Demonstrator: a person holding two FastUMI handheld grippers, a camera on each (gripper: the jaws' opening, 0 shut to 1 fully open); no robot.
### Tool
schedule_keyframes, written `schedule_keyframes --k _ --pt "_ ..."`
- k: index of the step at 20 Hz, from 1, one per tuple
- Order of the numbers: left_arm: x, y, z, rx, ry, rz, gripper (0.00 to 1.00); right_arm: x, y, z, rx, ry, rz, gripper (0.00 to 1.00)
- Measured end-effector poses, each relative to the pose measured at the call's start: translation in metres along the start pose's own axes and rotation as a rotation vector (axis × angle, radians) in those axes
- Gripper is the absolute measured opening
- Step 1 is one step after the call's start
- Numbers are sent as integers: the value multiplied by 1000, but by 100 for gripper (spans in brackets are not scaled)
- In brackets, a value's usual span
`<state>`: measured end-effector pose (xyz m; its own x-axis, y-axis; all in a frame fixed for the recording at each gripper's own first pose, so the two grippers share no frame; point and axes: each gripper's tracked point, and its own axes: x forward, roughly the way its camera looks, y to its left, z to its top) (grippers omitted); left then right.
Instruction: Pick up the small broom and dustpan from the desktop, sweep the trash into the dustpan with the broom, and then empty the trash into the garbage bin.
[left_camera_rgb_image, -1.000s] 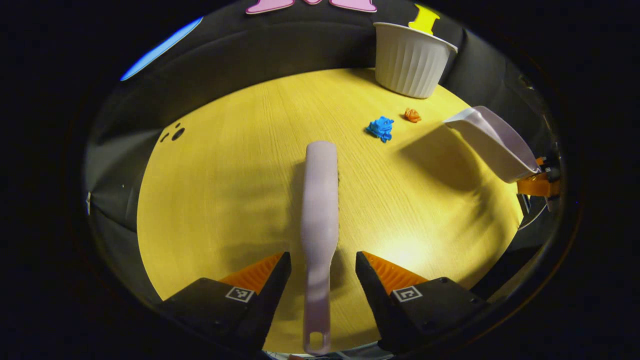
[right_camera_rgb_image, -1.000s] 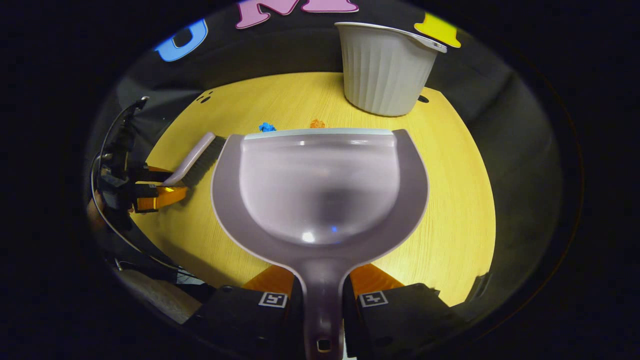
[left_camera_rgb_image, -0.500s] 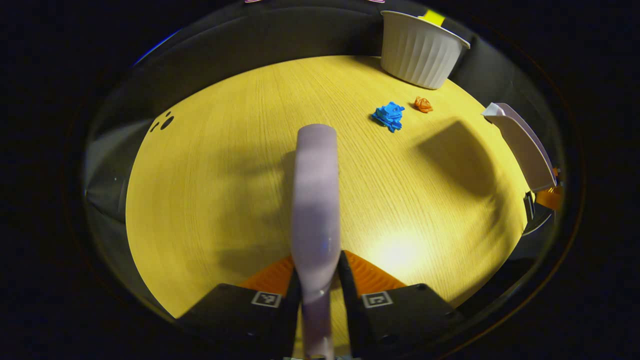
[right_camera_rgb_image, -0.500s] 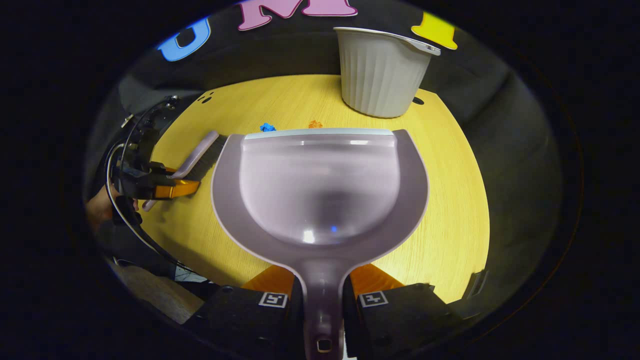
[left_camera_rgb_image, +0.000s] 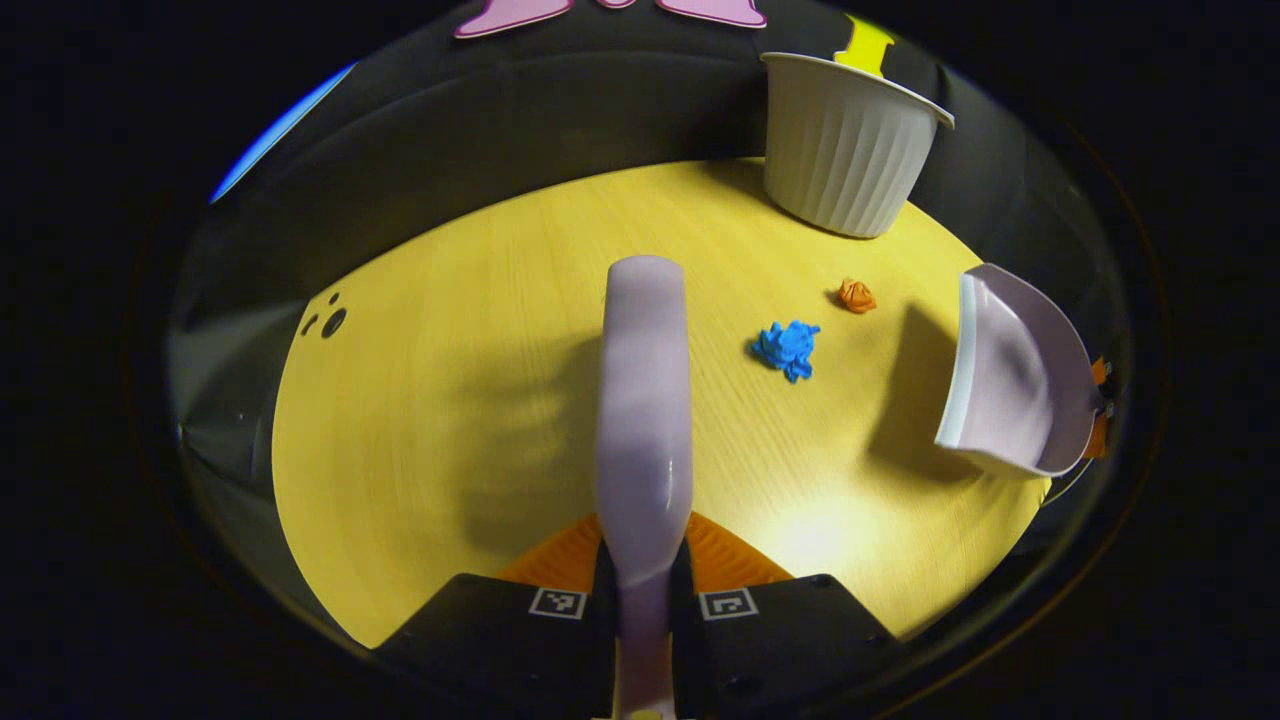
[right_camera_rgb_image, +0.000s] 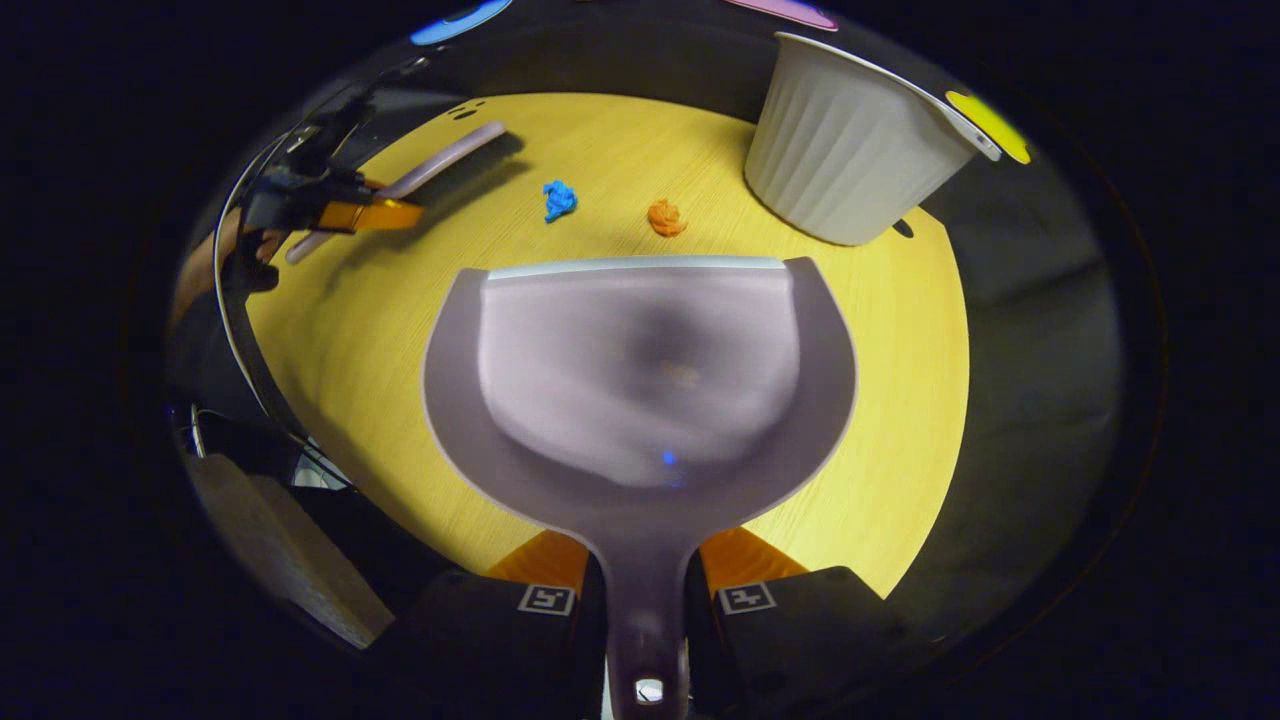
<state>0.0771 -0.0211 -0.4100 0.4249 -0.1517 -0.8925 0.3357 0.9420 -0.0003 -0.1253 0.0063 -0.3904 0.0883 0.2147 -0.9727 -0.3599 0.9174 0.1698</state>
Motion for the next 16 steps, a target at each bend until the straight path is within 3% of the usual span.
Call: schedule_keyframes --k 5,6,8,10,16 --pt "36 -18 31 134 57 -24 27 20 -5 1 -48 51 38 37" --pt "45 -25 36 153 68 -31 27 23 -6 1 -58 58 49 41" --pt "56 -37 44 177 84 -47 25 27 -8 2 -81 68 59 32" --pt "62 -52 56 207 76 -75 27 35 -12 1 -104 73 67 37" --pt "45 -120 72 288 109 -286 27 43 -20 4 -144 55 107 37"
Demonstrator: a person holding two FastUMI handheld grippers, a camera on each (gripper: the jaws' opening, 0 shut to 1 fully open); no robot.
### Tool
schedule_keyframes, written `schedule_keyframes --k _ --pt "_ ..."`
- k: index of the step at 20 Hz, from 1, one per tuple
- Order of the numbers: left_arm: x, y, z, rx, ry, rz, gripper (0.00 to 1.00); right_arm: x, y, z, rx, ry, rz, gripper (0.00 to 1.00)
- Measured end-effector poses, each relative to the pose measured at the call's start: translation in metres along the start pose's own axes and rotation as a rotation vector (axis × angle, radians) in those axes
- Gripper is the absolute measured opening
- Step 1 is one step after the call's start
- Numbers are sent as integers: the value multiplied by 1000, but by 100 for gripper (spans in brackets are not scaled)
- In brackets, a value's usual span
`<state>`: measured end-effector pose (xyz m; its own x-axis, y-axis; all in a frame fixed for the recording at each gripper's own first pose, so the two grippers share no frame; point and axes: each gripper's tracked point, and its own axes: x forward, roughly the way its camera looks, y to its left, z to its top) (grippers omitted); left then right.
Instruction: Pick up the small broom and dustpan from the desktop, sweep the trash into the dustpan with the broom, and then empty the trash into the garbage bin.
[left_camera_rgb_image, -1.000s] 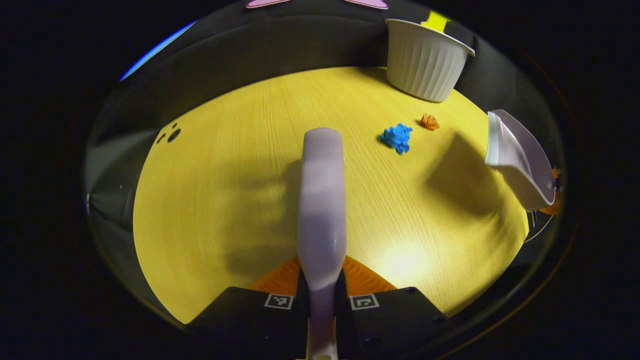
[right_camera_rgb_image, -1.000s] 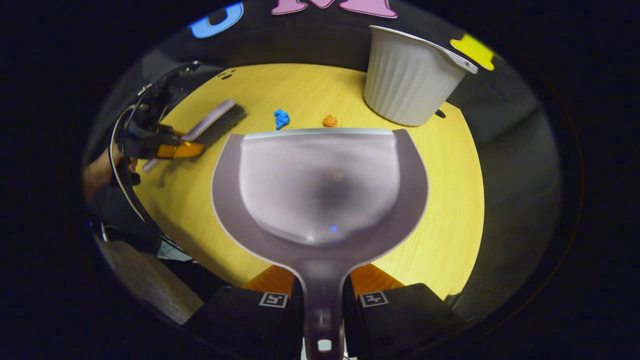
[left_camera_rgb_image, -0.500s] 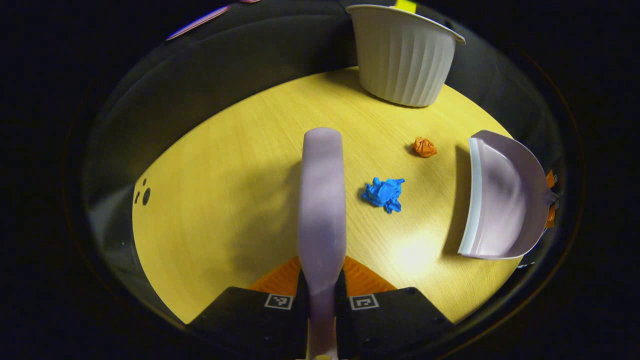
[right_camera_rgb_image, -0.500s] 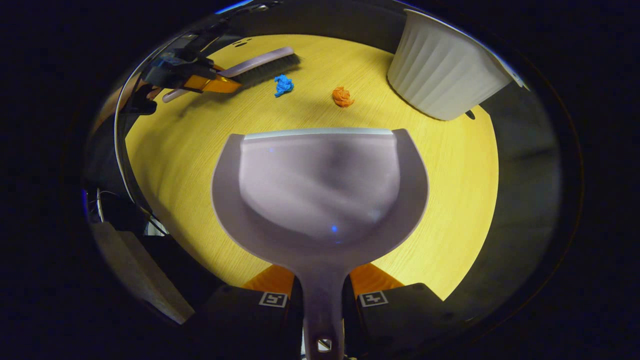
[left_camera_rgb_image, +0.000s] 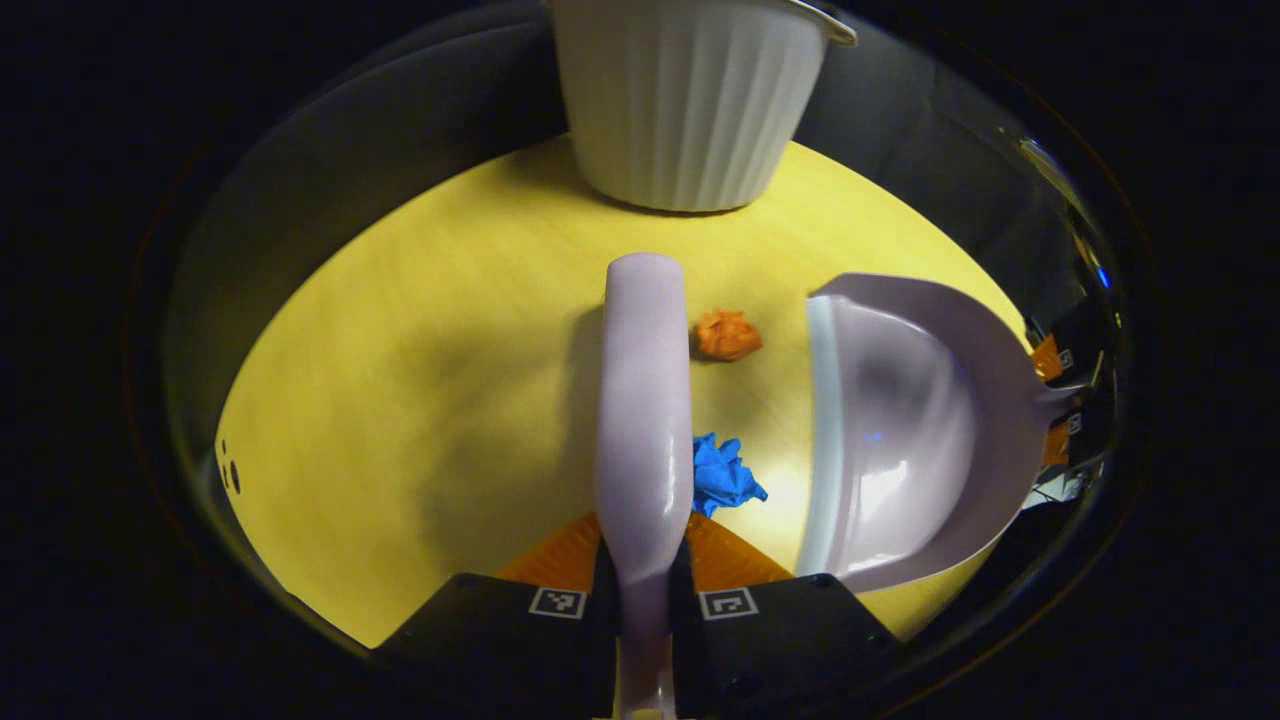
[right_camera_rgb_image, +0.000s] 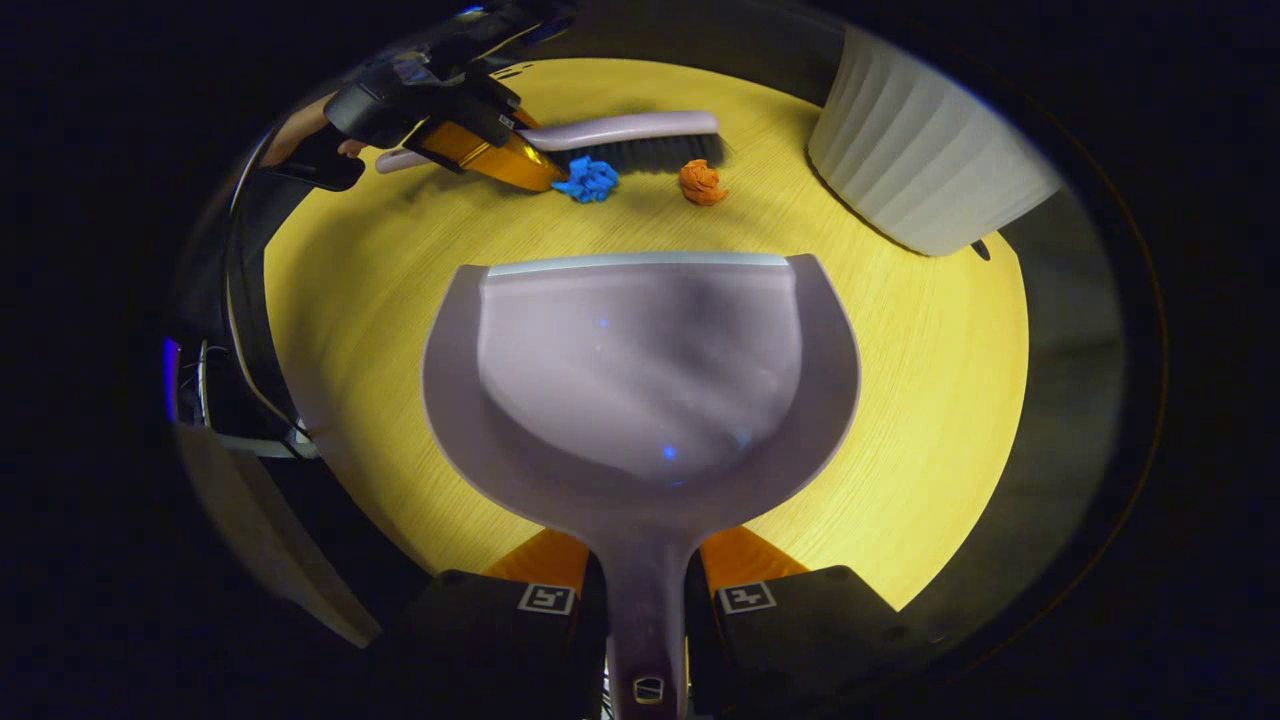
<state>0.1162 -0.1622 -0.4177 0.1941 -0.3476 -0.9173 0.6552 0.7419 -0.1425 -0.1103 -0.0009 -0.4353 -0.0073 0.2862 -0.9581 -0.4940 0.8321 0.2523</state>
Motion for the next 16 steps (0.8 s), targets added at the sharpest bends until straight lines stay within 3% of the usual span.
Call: schedule_keyframes --k 4,5,8,10,15,16 --pt "-25 -46 10 11 23 -211 27 16 -6 -6 -12 -1 7 32" --pt "-27 -59 5 0 24 -244 24 16 -5 -4 -7 -15 10 37" --pt "-45 -84 13 -97 19 -317 27 13 -1 4 8 -87 3 37" --pt "-60 -83 19 -128 -21 -276 27 16 -2 3 42 -116 -7 33" --pt "-110 -66 8 -196 -164 -130 27 9 1 12 166 -200 -41 41" --pt "-116 -60 3 -199 -188 -91 27 3 2 15 186 -213 -45 37"
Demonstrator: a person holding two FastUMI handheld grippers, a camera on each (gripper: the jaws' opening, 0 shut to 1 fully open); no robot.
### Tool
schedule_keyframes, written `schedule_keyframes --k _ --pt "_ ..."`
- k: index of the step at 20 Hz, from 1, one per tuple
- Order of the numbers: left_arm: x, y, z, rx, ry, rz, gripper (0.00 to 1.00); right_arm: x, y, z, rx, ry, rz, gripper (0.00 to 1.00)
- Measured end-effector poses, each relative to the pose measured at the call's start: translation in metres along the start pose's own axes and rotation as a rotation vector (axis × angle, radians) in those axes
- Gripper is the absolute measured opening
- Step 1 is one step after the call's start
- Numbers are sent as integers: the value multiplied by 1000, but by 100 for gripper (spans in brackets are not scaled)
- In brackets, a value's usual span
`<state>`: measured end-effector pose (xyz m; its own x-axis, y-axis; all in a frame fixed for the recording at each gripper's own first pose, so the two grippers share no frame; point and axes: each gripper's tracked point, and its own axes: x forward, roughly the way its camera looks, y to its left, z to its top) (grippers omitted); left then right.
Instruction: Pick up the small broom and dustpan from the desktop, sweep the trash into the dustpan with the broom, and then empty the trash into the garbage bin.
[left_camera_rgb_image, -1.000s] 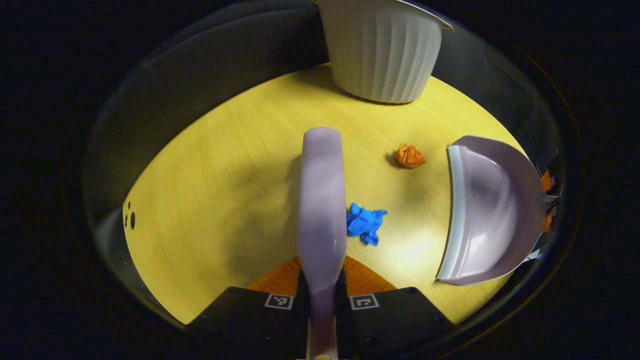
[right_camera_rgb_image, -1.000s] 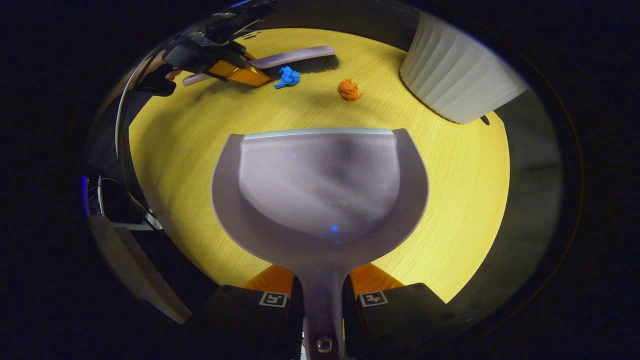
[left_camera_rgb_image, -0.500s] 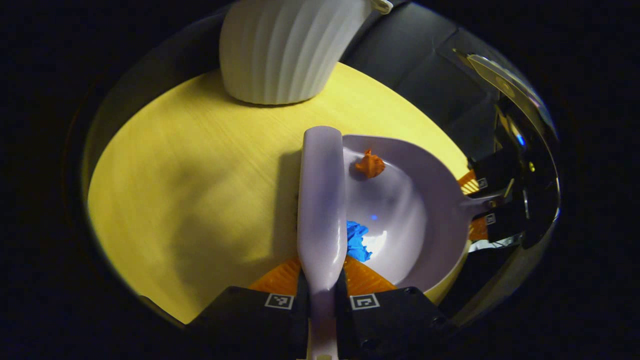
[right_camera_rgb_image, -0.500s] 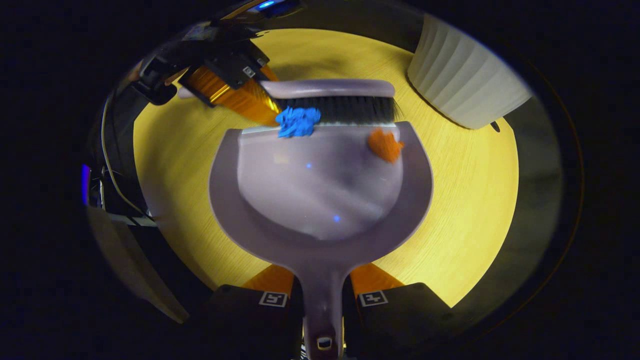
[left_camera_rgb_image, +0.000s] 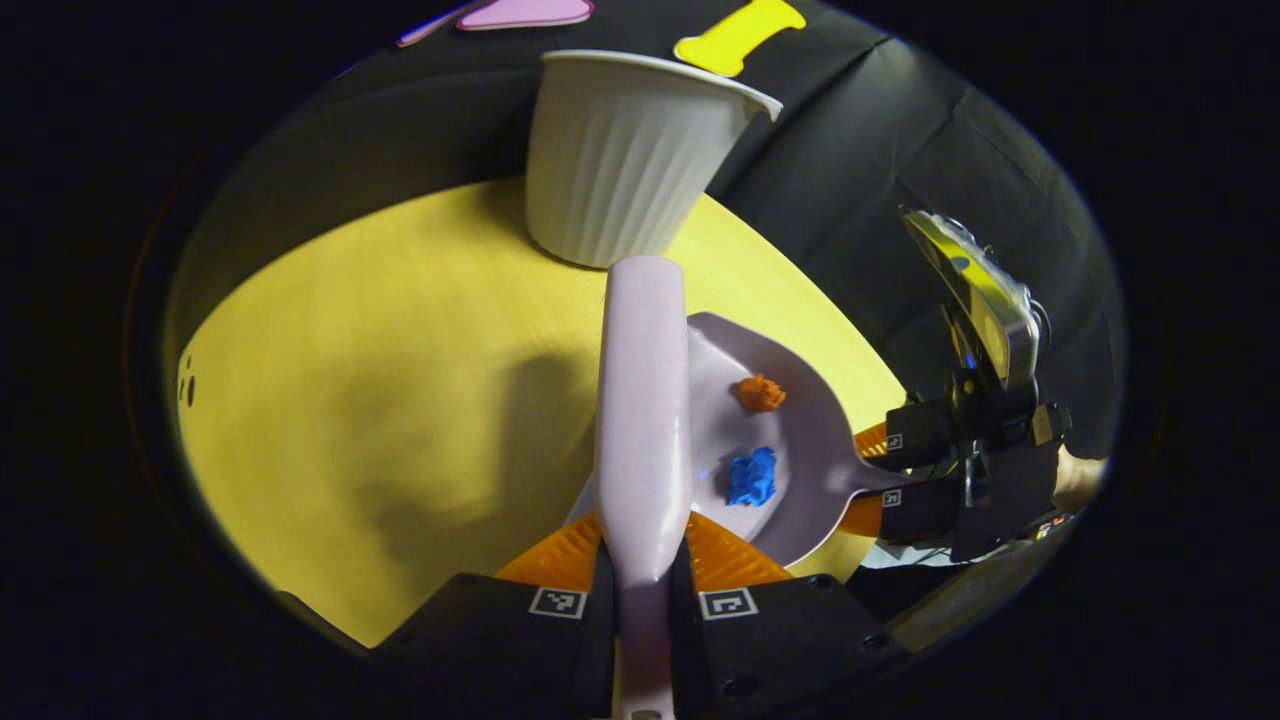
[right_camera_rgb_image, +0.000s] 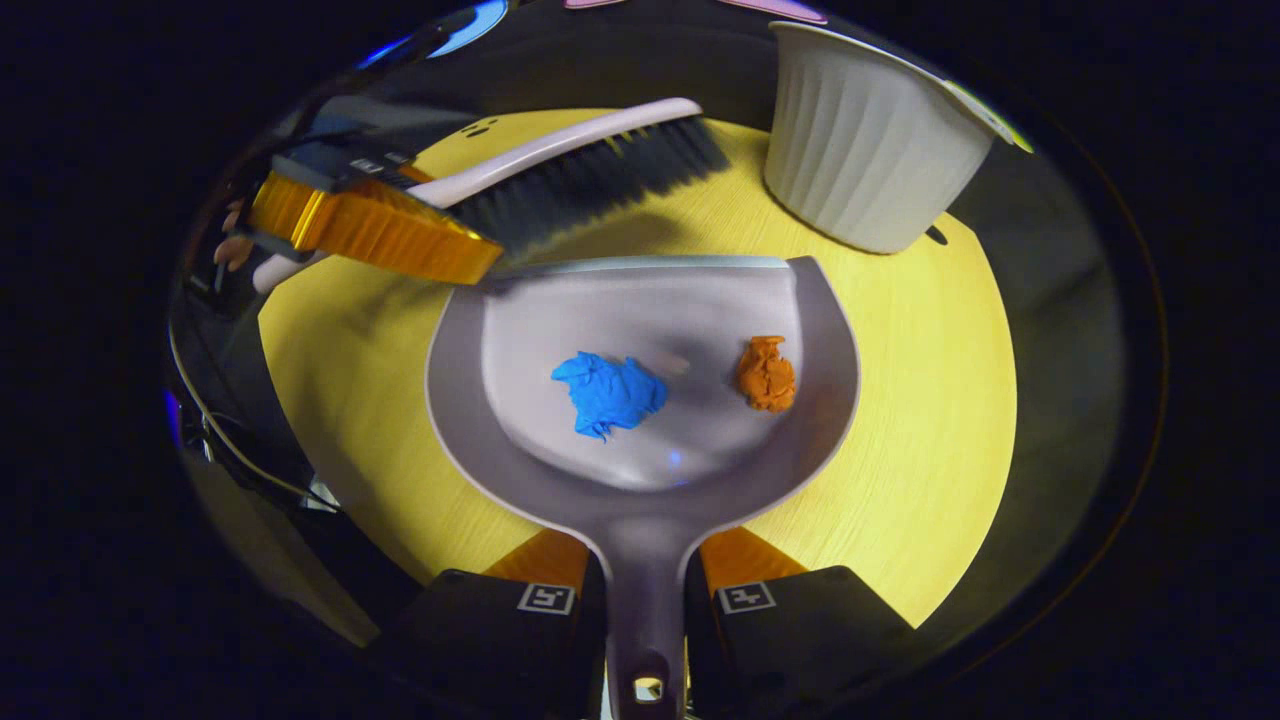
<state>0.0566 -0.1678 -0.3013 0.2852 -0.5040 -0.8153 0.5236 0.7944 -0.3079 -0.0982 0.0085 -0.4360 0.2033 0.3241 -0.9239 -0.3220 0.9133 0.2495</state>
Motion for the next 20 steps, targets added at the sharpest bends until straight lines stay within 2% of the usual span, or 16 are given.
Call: schedule_keyframes --k 2,5,6,7,8,13,20 --pt "-16 12 -5 -16 -46 58 26 -8 1 4 37 -17 -17 37" --pt "-27 43 -43 -56 -91 138 26 -20 -1 9 75 -21 -79 37" --pt "-29 53 -56 -71 -95 145 26 -26 -2 13 99 -24 -94 37" --pt "-29 64 -73 -86 -93 150 27 -33 -3 18 129 -29 -106 41" --pt "-29 76 -89 -100 -91 159 27 -46 -5 21 158 -38 -117 37" --pt "-27 125 -144 -156 -61 165 27 -124 -26 67 254 -110 -188 37" --pt "-25 132 -177 -147 -23 151 25 -199 -98 151 321 -168 -291 37"
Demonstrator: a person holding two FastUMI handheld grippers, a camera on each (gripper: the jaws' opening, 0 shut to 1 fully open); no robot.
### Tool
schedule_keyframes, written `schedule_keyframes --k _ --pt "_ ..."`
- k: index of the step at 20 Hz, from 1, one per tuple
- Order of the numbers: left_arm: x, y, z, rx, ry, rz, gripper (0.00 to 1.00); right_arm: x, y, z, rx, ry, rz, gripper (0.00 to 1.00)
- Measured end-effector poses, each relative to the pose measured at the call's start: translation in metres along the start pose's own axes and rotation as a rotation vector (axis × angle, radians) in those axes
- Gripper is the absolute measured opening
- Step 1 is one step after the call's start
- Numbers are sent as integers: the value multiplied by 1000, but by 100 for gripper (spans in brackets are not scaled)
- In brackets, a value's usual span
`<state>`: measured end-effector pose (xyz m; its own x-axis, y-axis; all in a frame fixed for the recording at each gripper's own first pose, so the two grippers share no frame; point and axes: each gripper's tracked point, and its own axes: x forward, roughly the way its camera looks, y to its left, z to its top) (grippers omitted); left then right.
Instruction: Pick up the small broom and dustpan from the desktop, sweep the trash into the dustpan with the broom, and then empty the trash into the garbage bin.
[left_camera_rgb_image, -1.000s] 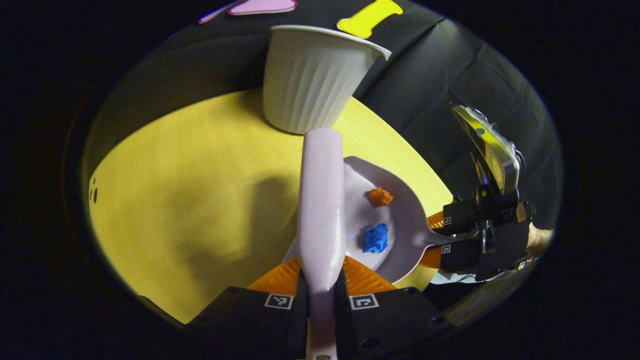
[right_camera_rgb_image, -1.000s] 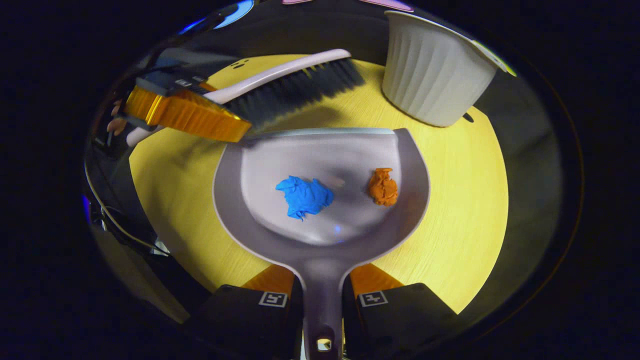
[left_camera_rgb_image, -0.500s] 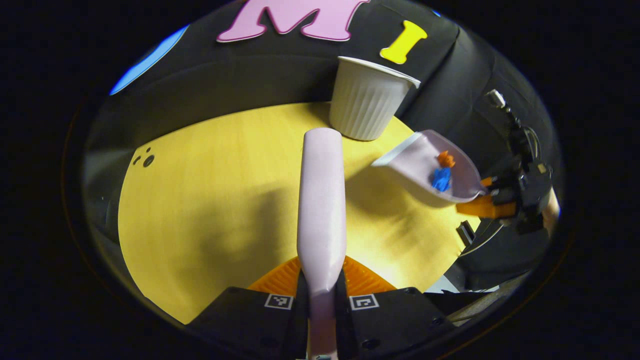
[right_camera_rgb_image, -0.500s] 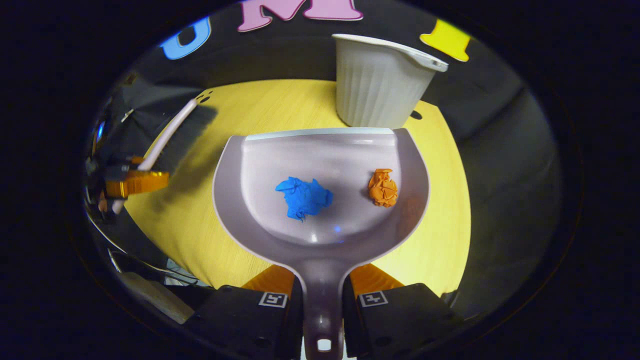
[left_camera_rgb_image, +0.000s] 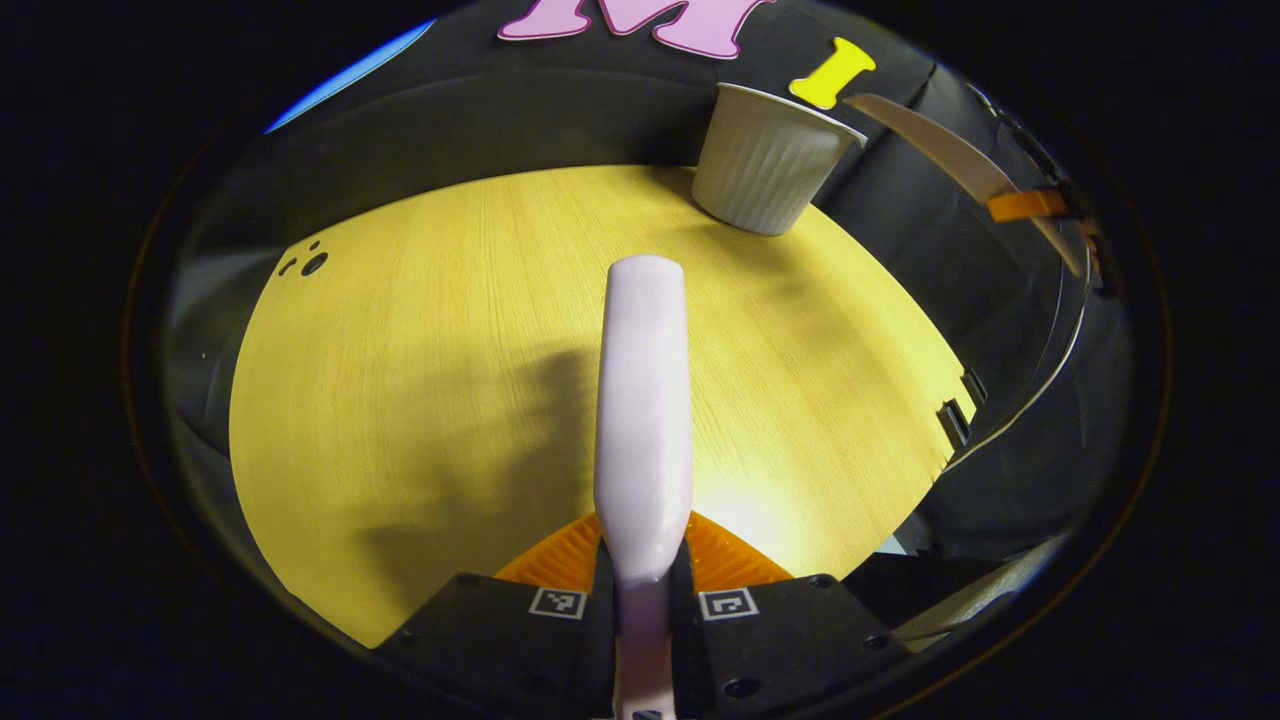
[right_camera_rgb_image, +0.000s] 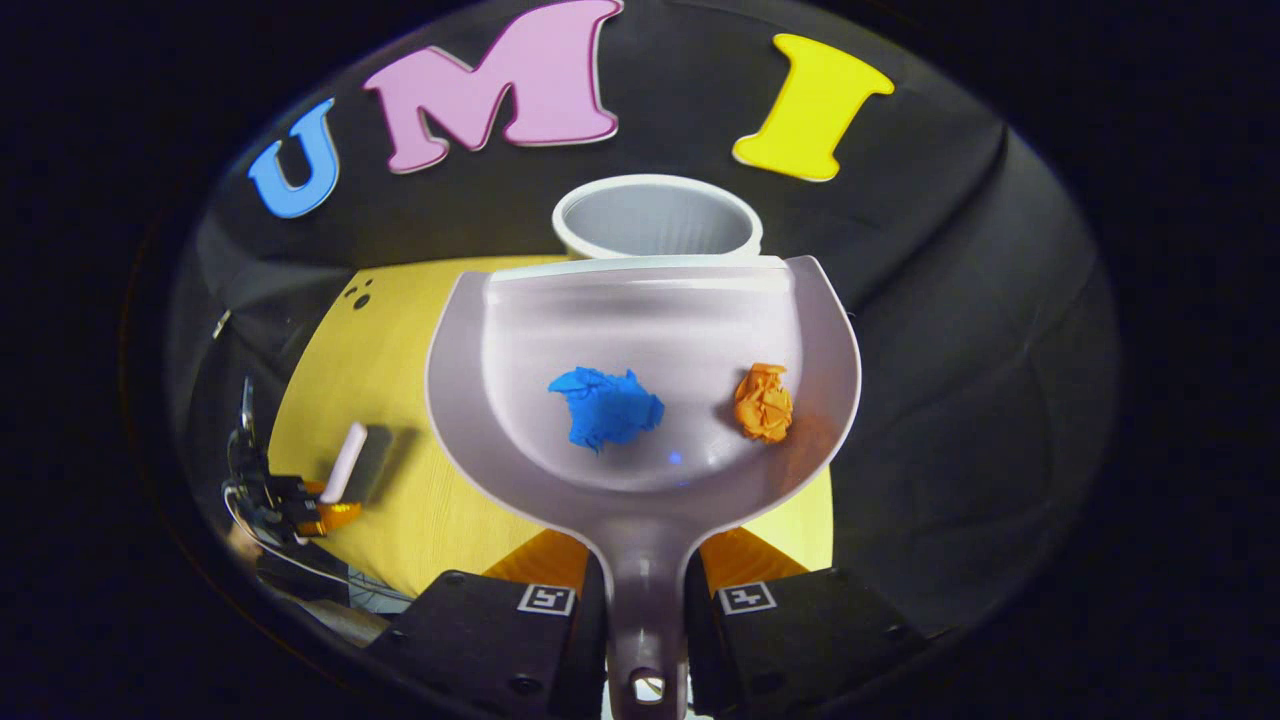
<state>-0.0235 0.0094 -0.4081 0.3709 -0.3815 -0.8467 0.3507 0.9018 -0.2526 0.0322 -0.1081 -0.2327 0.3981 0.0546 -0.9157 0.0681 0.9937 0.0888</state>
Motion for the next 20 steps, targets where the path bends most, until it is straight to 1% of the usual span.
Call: schedule_keyframes --k 2,5,7,8,9,11,12,13,16,17,18,19,20 --pt "4 1 0 3 -2 -4 27 3 -22 28 -14 -3 -48 37" --pt "4 2 2 3 -8 -7 27 17 -58 64 -82 11 -147 37" --pt "6 1 3 5 -4 -7 27 27 -74 89 -137 4 -215 36" --pt "7 1 2 5 -3 -6 25 32 -81 98 -171 15 -240 36" --pt "8 2 3 3 -3 -4 27 36 -85 106 -204 26 -262 36" --pt "10 2 2 -5 0 1 25 44 -95 119 -274 51 -306 36" --pt "11 2 2 -11 2 4 27 48 -97 128 -310 66 -324 36" --pt "12 3 2 -15 4 6 25 55 -101 134 -351 81 -343 36" --pt "15 8 0 -34 9 19 27 59 -109 151 -516 143 -398 37" --pt "14 11 0 -41 9 24 27 63 -110 155 -566 165 -405 36" --pt "14 14 0 -49 8 27 27 67 -111 159 -609 184 -407 32" --pt "14 16 -1 -56 9 28 27 63 -109 163 -637 199 -409 36" --pt "15 16 -2 -63 10 31 27 61 -108 166 -672 219 -416 36"
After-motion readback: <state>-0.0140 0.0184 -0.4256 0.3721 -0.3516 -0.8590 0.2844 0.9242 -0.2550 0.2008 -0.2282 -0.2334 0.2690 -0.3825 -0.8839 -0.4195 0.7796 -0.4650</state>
